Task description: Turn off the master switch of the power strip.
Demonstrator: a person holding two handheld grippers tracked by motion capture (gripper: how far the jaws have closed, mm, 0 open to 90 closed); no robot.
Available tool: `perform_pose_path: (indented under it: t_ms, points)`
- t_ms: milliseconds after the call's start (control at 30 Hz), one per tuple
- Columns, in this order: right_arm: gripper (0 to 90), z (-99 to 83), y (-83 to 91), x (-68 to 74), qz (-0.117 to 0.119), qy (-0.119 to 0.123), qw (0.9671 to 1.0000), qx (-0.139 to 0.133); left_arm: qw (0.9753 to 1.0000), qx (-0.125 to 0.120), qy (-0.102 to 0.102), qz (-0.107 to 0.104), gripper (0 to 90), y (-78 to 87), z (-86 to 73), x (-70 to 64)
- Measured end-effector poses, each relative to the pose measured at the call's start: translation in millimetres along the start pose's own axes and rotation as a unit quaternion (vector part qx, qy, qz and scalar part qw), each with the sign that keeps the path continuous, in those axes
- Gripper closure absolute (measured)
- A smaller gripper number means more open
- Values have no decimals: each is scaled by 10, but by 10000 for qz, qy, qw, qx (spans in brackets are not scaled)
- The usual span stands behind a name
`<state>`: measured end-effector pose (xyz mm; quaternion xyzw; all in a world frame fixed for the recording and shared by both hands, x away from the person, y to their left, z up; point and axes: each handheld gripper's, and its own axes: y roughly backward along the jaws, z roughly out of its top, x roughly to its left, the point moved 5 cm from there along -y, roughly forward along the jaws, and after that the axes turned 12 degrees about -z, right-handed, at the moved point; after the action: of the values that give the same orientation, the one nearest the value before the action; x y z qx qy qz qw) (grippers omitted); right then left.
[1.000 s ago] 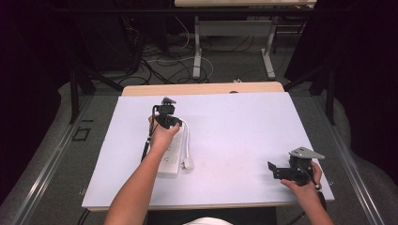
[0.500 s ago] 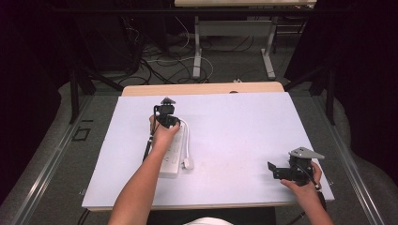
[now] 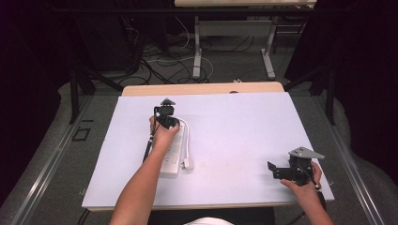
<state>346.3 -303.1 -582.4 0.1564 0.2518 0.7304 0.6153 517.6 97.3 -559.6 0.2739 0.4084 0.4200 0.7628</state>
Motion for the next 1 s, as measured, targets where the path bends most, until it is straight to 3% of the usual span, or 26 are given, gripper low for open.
perform_pose_path:
  t_ms: [233,467,533,1000]
  points:
    - [1,0,5,-5,47,78,10000,5,9999,49,-99,109,900,-17,-7,-12]
    - [1,8,17,-2,33,45,10000,12,9999,44,-126,66,900,-2,-10,-8]
    - [1,10,17,-1,39,28,10000,9,9999,-105,-39,-36,900,13,-1,-1]
    - [1,2,3,-5,41,62,10000,15,9999,-105,23,16,900,27,-4,21]
